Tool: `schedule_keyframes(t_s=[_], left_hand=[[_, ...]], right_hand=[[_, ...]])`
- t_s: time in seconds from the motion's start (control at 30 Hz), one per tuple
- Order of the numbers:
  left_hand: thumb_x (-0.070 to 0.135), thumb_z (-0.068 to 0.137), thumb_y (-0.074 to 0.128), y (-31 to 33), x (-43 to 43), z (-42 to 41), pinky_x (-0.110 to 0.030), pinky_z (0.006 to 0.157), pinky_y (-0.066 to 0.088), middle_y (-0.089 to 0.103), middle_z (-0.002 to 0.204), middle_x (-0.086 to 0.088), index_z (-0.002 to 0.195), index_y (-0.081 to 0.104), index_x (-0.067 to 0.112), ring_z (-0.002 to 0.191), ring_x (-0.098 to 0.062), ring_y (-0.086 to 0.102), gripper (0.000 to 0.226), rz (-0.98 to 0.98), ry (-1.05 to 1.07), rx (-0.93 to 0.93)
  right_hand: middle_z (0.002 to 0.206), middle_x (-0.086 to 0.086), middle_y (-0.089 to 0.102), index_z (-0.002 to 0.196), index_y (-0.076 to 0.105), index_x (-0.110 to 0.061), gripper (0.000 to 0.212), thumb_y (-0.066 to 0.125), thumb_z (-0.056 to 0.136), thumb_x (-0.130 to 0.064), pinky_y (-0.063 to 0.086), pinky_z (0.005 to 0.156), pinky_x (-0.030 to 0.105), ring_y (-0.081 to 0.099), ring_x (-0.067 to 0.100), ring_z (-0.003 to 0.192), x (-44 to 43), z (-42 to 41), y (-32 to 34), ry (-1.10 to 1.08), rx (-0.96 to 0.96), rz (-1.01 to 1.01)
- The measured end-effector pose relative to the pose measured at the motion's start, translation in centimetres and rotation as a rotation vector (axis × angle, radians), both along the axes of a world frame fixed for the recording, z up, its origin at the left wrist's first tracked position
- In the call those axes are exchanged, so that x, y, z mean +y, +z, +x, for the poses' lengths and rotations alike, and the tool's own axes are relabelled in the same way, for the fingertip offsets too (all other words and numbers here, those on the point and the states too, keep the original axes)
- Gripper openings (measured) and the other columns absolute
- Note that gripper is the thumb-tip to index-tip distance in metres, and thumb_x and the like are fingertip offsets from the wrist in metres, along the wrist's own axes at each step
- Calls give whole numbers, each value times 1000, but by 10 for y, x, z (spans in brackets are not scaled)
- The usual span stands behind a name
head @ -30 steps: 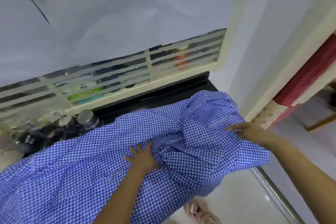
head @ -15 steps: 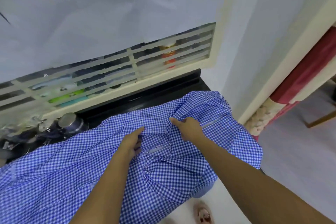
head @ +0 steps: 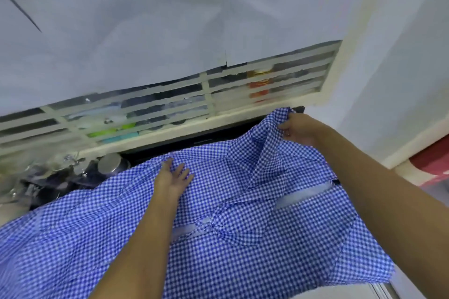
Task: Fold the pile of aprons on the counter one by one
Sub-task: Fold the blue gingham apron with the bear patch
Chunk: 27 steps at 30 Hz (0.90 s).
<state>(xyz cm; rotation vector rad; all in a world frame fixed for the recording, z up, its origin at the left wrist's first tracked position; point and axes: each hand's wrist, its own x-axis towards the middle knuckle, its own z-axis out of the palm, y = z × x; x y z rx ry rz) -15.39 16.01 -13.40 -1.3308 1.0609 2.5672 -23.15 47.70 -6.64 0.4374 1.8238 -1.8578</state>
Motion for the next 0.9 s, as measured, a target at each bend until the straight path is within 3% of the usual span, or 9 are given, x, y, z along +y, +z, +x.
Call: schedule_keyframes(t_s=[0.13,0.23,0.37,0.47,0.53,0.63,0.7,0.8,0.9], left_hand=[[49,96,47,-7,-4,-13,-51,115,27,28,153,-17,144,34,17,141,-34,30,60,56,61,105],[33,95,55,-13,13,-16,-38,104,42,53,105,-16,92,53,8,97,-27,56,25,38,-161,8],[21,97,54,-15,53,-20,-34,96,46,58,113,-13,115,58,6,108,-21,56,23,-149,-578,-67],[20,94,59,-15,80,-25,-26,77,49,60,120,-5,125,56,13,97,-12,59,32,-381,-906,-32],[19,93,61,-22,85,-28,-25,75,46,58,128,-5,136,47,12,104,-16,56,45,-516,-983,-28],[24,93,61,-19,87,-36,-24,67,39,61,89,-4,96,60,15,76,-15,56,9,-512,-954,-40],[30,89,65,-15,92,-48,-22,58,38,53,67,0,79,55,16,57,-11,47,20,-456,-876,-95],[42,87,65,-6,108,-63,-28,59,45,63,70,-4,88,60,13,60,-16,58,30,-311,-855,-171],[32,91,62,-3,129,-61,-34,59,51,64,79,-9,95,61,8,64,-22,59,24,-175,-807,-185]], right_hand=[[76,5,50,94,49,-10,6,52,97,-15,43,65,33,50,21,73,-3,-17,-23,-262,8,268],[71,0,47,94,45,-10,21,58,93,-26,40,58,29,48,17,63,-23,9,-38,-292,302,599],[83,0,61,92,60,-12,6,62,90,-17,43,68,25,52,7,68,-72,75,-55,289,528,652],[116,2,53,137,40,-21,57,61,86,-7,45,72,31,52,7,75,-90,101,-75,741,555,611],[122,4,45,143,31,-25,68,64,86,-8,50,76,41,57,22,87,-91,106,-87,902,448,704],[122,5,54,125,57,-16,37,62,89,-11,45,90,35,55,23,107,-86,110,-94,962,509,828],[107,4,58,106,66,-12,24,58,86,0,42,82,28,55,19,97,-75,112,-96,716,601,697],[83,-2,55,73,61,-21,42,48,75,20,42,74,22,53,12,78,-50,122,-70,282,552,225],[94,4,62,62,56,-14,29,59,72,13,51,86,28,60,16,92,-13,147,-37,-35,359,-261]])
